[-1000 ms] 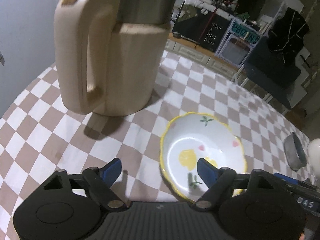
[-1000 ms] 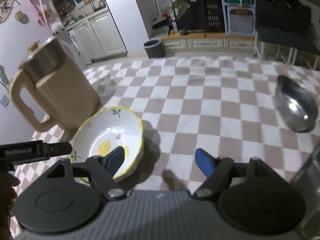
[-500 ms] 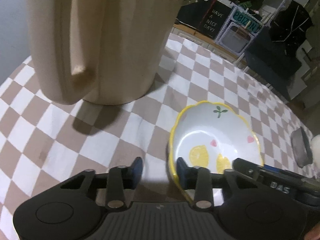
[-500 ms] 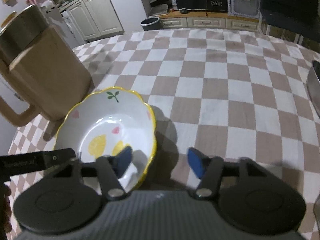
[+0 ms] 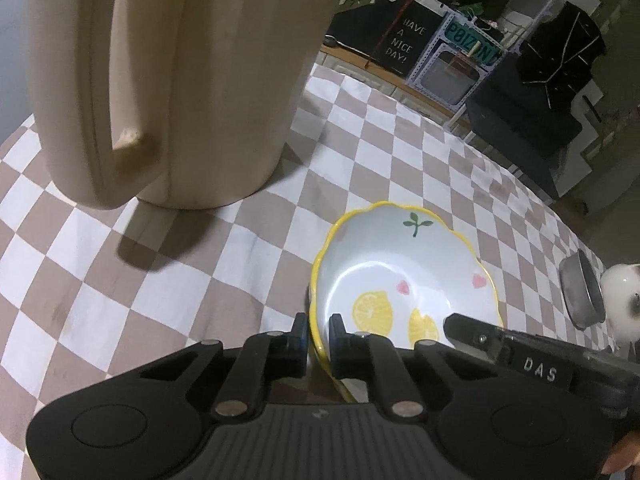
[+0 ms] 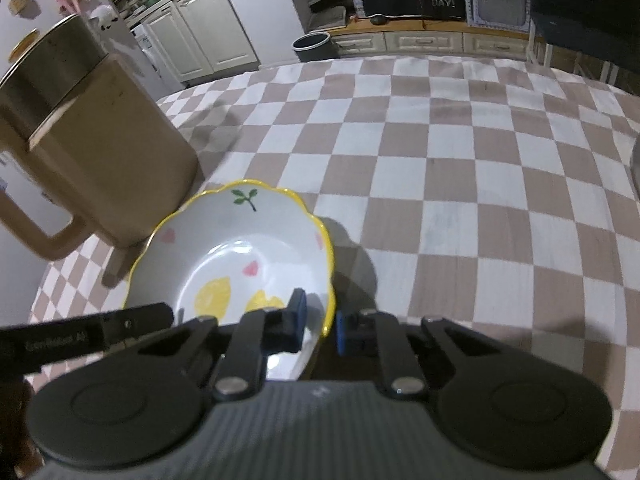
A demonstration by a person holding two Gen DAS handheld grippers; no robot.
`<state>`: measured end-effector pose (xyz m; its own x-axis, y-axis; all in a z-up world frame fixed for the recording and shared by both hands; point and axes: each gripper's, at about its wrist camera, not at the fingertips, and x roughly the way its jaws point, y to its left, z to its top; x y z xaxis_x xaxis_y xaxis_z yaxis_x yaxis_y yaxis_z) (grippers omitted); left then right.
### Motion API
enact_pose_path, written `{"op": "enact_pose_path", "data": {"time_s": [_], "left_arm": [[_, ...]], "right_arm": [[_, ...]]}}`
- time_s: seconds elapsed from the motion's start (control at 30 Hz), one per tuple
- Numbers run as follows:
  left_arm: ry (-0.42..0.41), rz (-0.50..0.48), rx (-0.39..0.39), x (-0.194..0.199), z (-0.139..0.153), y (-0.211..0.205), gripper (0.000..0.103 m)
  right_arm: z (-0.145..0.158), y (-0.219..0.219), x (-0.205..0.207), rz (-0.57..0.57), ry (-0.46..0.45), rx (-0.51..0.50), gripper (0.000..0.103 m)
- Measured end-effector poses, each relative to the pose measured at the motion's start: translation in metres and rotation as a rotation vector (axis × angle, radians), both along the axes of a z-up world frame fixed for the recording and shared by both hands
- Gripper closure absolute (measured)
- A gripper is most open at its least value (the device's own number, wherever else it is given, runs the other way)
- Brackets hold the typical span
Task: Organize plates and bowls
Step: 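Lift the lemon-print bowl with both tools and carry it toward the cream bowl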
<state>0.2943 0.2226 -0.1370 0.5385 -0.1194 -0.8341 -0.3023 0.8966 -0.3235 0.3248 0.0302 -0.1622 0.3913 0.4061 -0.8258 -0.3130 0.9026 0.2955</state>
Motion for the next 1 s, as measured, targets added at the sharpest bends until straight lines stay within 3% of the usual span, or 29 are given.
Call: {"op": "enact_pose_path", "data": {"time_s": [0.17, 0.4, 1.0], "left_arm": [[0.022, 0.002, 0.02, -0.001, 0.003, -0.005, 0.094], [-0.023, -0.02, 0.042, -0.011, 0.018, -0.013, 0.093], [-0.159, -0.128, 0.052, -0.06, 0.082, -0.08, 0.093]], "right_arm": [[0.002, -0.003, -0.006, 0.011, -0.003, -0.011, 0.089], [0.008, -0.014, -0.016, 0.011, -0.035, 0.021, 0.091], [0.073, -0.085, -0.076, -0.015, -0.118, 0.046, 0.091]]}}
